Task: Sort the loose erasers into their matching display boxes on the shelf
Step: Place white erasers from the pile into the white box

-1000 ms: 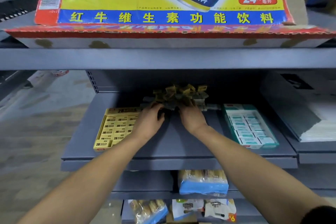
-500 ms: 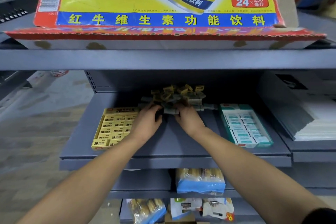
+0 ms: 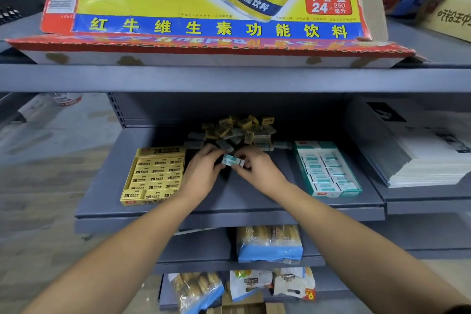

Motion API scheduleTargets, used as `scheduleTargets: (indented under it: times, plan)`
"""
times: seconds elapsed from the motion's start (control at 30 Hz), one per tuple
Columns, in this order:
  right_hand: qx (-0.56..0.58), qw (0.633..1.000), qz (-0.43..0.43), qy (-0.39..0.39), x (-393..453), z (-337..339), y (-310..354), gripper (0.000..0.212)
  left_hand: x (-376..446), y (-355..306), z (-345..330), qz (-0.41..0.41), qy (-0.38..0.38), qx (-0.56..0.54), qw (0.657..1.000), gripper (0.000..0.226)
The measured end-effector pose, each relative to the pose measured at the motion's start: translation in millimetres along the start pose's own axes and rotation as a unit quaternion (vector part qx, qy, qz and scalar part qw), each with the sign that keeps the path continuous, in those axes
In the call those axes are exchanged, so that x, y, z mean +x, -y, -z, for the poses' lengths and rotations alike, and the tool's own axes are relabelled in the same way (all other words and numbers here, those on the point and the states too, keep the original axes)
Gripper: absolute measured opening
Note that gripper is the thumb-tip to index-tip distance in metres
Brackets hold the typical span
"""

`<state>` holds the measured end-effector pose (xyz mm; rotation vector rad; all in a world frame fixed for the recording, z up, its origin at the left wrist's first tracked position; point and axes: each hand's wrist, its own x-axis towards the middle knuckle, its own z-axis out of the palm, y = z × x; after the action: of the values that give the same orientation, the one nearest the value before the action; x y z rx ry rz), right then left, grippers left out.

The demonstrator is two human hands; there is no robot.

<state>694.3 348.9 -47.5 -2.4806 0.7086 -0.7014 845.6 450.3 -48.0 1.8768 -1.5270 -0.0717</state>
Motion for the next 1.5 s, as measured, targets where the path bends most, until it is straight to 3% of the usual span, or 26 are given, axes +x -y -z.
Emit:
scheduleTargets:
  times: [0.1, 0.23, 0.37, 0.5, 0.57, 0.67, 0.77, 1.0, 1.27, 1.5]
  plan:
    - [0.076, 0.994, -0.079, -0.003, 0.1, 7.1, 3.8, 0.024, 0.1, 1.1, 2.8, -0.031, -0.010, -0.010, 0.999, 0.036]
    - [0.164, 0.975, -0.153, -0.009, -8.2, 22.0, 3.8, 0.046, 7.8, -14.0, -3.7, 0.009, -0.008, -0.040, 0.999, 0.045]
    - [0.250, 0.938, -0.213, -0.112, -16.7, 39.9, -6.8, 0.034, 14.1, -37.5, -19.9, -0.042, 0.065, -0.046, 0.996, 0.048]
    - [0.253, 0.924, -0.251, -0.136, -30.5, 59.0, -21.9, 0.035, 22.4, -59.9, -36.2, -0.075, 0.055, -0.064, 0.994, 0.039]
    - [0.196, 0.943, -0.225, -0.148, -40.3, 72.2, -27.1, 0.031, 26.9, -70.3, -42.6, -0.089, 0.049, -0.063, 0.993, 0.035]
    - [-0.004, 0.985, -0.087, -0.150, -55.7, 94.7, -39.9, 0.026, 33.4, -88.2, -52.1, -0.127, 0.049, -0.074, 0.988, 0.032]
    - [-0.126, 0.986, 0.030, -0.107, -67.7, 110.8, -55.6, 0.017, 38.7, -105.1, -62.4, -0.150, 0.051, -0.093, 0.983, 0.030]
    - [-0.221, 0.972, 0.031, -0.076, -90.7, 144.1, -74.1, 0.020, 46.0, -136.3, -88.6, -0.171, 0.087, -0.110, 0.975, 0.034]
    - [-0.222, 0.975, -0.018, -0.016, -102.5, 165.9, -88.3, 0.026, 49.5, -153.1, -103.0, -0.156, 0.114, -0.102, 0.976, 0.040]
    - [-0.207, 0.975, -0.029, 0.074, -110.6, 179.0, -102.7, 0.024, 47.3, -148.7, -106.7, -0.114, 0.084, -0.084, 0.986, 0.043]
